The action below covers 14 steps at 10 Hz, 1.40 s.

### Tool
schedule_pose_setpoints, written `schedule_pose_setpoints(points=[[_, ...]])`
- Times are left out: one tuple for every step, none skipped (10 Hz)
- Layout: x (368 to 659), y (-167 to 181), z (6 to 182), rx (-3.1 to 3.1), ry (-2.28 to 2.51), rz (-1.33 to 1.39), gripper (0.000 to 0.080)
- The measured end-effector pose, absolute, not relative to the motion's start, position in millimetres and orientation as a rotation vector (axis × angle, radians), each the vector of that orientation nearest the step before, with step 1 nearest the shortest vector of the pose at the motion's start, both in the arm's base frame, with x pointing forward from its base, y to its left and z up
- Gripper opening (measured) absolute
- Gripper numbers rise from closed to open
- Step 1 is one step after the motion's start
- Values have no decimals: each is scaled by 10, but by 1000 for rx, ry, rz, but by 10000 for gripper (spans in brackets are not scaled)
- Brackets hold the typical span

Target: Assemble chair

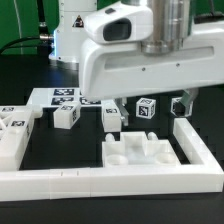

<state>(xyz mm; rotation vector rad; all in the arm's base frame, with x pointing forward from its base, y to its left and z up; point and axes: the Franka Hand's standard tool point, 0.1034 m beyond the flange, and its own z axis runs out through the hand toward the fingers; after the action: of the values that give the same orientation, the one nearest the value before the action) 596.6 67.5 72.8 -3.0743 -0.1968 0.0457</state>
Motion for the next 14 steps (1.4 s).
schedule_pose_setpoints(points=[[5960, 685, 711, -3074, -196, 50, 648], [5962, 689, 702, -3074, -197, 51, 649], [5962, 689, 702, -3074, -197, 51, 649], [5947, 677, 698, -3074, -203, 54, 649], [5763, 557, 666, -3078, -231, 80, 649], [5617, 495, 659, -3079, -235, 105, 649], [5521, 445, 631, -3077, -275, 100, 649], [5361, 390, 562, -3084, -274, 74, 649], [5242, 373, 495, -3088, -270, 67, 649], [5228, 384, 498, -3084, -273, 109, 649], [5246, 387, 499, -3083, -274, 109, 649], [5199, 395, 489, -3078, -276, 162, 649], [5133, 404, 495, -3066, -243, 297, 649], [5092, 354, 479, -3076, -115, 391, 649]])
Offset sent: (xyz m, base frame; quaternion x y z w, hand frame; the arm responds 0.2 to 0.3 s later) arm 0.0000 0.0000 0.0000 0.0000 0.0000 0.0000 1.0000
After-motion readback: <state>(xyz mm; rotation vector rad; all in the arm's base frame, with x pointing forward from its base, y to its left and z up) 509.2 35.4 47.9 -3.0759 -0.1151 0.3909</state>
